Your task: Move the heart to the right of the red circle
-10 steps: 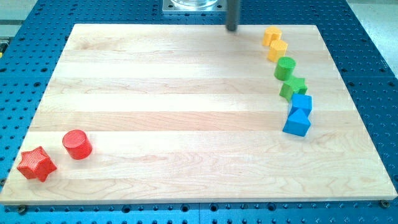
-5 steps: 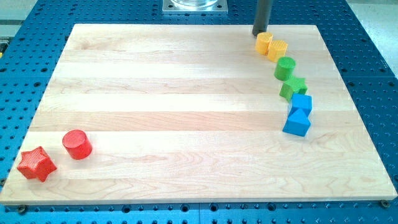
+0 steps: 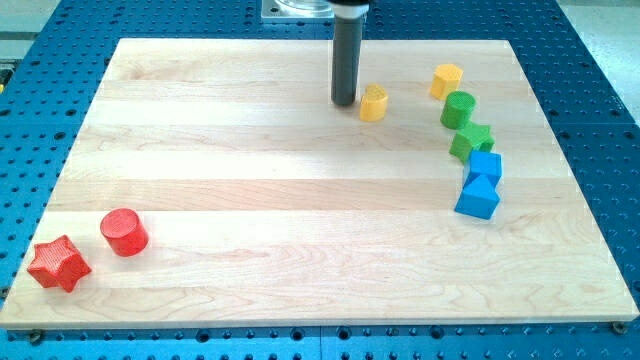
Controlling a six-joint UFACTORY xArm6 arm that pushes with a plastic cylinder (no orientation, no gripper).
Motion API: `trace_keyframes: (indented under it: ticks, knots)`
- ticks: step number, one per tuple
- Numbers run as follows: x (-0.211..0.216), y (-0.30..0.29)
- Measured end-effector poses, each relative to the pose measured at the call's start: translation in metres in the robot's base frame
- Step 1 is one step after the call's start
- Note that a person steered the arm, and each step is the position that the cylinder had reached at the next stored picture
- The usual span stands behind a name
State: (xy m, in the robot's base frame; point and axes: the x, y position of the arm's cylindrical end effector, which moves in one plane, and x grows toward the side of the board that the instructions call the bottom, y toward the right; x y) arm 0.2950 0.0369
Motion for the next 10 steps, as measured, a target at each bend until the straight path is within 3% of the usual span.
trace_keyframes:
  ticks: [1, 2, 3, 4, 5, 6, 8, 10]
  knots:
    - [-0.008, 0.040]
    - [0.030, 0.062]
    - [0.094, 0.028]
    - [0.121, -0.039]
    - [0.080, -0.028]
    - [0.096, -0.087]
    - [0.176, -0.120]
    - [0.217, -0.088]
